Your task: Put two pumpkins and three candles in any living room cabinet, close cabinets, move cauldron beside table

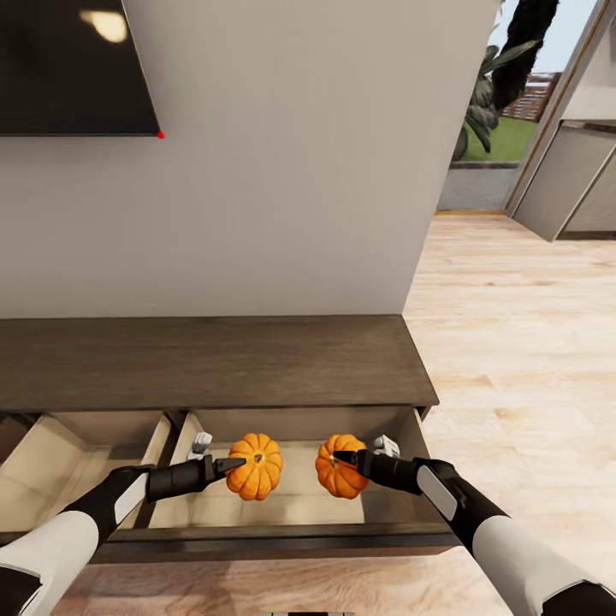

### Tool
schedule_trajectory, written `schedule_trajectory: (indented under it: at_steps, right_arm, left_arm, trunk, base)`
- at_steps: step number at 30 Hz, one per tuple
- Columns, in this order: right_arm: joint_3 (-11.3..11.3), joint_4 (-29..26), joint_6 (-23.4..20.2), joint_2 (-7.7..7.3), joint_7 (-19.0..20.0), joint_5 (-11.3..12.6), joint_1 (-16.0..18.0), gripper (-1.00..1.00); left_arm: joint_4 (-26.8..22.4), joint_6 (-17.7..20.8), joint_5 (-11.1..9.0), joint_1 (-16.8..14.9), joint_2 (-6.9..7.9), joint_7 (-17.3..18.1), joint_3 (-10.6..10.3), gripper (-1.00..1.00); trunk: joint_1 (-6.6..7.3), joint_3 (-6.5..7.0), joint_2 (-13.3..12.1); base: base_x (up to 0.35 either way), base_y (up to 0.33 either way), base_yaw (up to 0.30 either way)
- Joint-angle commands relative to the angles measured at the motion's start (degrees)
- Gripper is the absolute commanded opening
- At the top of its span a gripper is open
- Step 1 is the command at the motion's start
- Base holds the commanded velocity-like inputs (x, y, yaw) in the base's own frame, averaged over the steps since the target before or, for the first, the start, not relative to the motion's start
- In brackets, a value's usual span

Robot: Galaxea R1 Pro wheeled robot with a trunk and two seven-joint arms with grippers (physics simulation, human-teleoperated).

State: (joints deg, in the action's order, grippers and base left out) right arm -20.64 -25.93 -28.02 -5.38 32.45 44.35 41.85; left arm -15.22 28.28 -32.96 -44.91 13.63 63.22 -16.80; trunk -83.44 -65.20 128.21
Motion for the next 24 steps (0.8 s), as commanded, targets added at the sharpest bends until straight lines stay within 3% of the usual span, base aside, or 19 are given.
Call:
schedule_trajectory:
  at_steps: [1,24]
  right_arm:
    - [0.0,0.0,0.02,-0.01,-0.01,0.02,0.0,-1.0]
    - [-0.28,0.03,-0.01,0.11,-0.02,-0.01,-0.01,-1.0]
  left_arm:
    - [-0.06,-0.05,0.01,0.0,0.0,0.03,0.01,-1.0]
    - [0.07,-0.24,-0.09,0.0,-0.09,0.06,0.01,-1.0]
  trunk:
    - [0.0,0.0,0.0]
    - [0.0,0.0,0.0]
  base:
    - [0.0,0.0,0.0]
    - [0.048,0.0,0.0]
